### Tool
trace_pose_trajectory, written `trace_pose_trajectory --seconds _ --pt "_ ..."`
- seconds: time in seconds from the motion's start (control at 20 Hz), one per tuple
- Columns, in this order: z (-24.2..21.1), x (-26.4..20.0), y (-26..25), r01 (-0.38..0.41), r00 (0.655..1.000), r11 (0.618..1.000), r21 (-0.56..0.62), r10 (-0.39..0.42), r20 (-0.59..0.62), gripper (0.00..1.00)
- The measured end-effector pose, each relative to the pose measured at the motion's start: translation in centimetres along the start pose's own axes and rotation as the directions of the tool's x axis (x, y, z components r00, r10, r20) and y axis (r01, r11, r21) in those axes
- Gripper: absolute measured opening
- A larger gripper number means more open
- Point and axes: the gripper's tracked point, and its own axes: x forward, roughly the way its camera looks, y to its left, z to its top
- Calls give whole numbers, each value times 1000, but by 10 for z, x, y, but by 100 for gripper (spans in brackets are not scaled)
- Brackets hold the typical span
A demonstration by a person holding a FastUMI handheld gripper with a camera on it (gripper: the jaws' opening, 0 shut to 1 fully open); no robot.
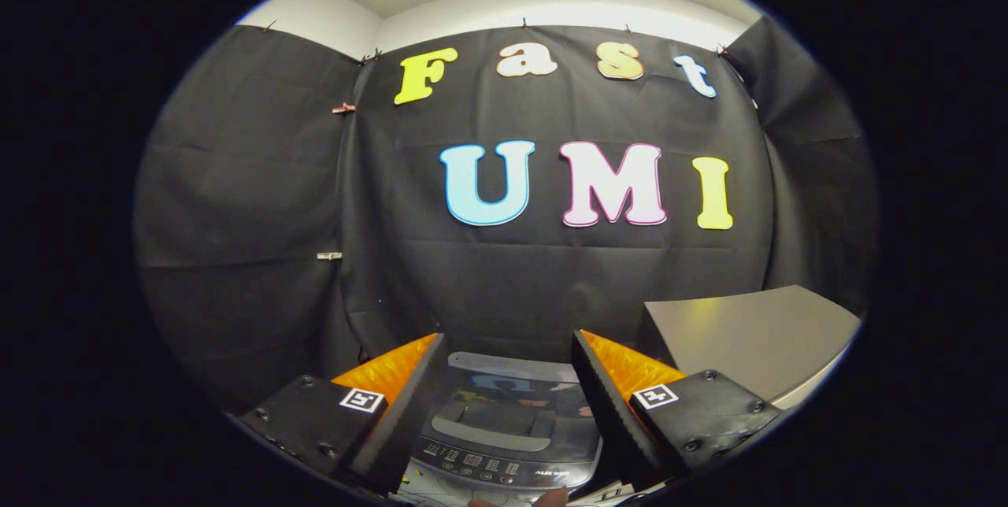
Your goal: Put the clothes into the washing machine and then close the washing machine lid.
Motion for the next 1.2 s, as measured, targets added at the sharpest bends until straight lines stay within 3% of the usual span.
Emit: trace_pose_trajectory --seconds 0.25,0.8,1.2 --pt "18 -34 -33 53 998 999 -10 -53 41 99" --pt "13 -122 -98 178 980 984 -18 -176 93 99" --pt "16 -160 -127 254 962 967 -16 -251 108 99"
